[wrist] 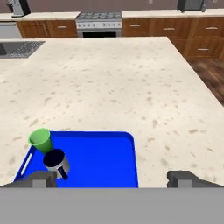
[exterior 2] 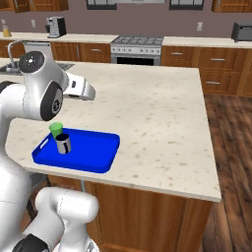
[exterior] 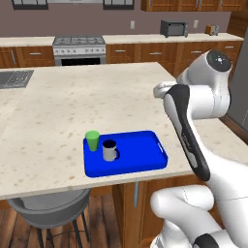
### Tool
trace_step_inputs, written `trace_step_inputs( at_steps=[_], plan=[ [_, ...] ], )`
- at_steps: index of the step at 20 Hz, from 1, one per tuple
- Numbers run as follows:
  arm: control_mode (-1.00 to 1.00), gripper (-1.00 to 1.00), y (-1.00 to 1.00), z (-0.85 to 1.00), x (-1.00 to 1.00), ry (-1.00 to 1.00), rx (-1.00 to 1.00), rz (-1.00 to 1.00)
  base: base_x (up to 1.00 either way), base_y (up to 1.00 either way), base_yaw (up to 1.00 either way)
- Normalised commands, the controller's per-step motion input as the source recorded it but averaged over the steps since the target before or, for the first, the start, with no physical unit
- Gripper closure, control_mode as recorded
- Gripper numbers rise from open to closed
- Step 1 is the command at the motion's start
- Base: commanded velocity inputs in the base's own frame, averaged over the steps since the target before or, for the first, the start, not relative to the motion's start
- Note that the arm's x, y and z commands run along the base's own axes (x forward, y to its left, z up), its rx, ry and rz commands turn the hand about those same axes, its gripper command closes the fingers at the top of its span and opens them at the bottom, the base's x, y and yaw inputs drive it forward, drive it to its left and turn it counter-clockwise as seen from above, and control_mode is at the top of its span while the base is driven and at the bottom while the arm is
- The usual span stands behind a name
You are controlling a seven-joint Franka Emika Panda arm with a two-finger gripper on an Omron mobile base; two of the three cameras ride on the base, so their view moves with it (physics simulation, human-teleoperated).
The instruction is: There is a tray on the dining counter. Grab the cup, mug, and pitcher and place them on the tray. The pitcher may be placed next to the tray if it cannot fit the tray.
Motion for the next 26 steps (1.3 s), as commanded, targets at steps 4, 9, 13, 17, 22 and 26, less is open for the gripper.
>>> trace_step_inputs(
  at_steps=[4,9,13,17,22,26],
  plan=[
    [-1.00,-1.00,-0.14,0.04,-0.56,0.00,0.00,-0.03,0.00,0.00,0.00],
    [-1.00,-1.00,-0.22,0.10,-0.51,0.00,0.00,-0.02,0.00,0.00,0.00],
    [1.00,-1.00,0.00,0.00,0.00,0.00,0.00,0.00,-0.98,-0.64,-0.14],
    [1.00,-1.00,0.00,0.00,0.00,0.00,0.00,0.00,-1.00,-0.92,-0.30],
    [1.00,-1.00,0.00,0.00,0.00,0.00,0.00,0.00,-0.73,-1.00,-0.06],
    [1.00,-1.00,0.00,0.00,0.00,0.00,0.00,0.00,-0.48,-1.00,0.00]
  ],
)
